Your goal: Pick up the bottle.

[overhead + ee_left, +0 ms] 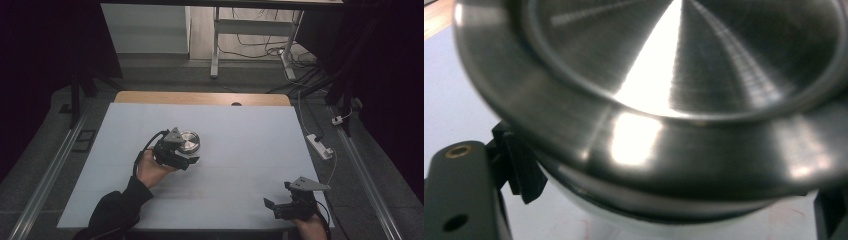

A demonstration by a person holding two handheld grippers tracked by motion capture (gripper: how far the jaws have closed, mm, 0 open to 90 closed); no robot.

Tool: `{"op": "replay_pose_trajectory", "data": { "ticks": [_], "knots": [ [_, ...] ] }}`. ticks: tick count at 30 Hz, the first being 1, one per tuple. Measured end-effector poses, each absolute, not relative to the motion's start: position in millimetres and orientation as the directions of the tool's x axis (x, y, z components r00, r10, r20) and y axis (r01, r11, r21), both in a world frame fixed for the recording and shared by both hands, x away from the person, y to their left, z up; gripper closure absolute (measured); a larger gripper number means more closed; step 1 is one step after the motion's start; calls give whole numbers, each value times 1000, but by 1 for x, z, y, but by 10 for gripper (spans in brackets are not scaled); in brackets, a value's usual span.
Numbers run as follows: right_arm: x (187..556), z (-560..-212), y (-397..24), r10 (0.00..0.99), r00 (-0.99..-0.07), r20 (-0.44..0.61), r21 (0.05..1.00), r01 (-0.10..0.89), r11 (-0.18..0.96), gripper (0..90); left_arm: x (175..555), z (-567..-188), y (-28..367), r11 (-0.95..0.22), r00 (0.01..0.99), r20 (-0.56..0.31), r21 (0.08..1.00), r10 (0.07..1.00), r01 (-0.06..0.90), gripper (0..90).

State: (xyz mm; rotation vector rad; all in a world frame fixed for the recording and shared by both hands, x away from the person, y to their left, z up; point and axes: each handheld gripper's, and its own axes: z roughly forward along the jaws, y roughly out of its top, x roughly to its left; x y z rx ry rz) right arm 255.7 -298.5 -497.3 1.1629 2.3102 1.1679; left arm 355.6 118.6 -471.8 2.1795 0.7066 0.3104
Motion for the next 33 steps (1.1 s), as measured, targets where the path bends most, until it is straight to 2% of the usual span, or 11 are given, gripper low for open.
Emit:
{"op": "replay_pose_trajectory", "data": {
  "ticks": [21,33],
  "knots": [
    [255,-497,-298,773,-628,83,779,525,343,0,313,-464,96,-553,876,-13,771,482,316,156],
    [255,-497,-299,771,-631,83,781,522,343,0,305,-463,88,-566,894,-13,770,448,295,156]
  ]
}}
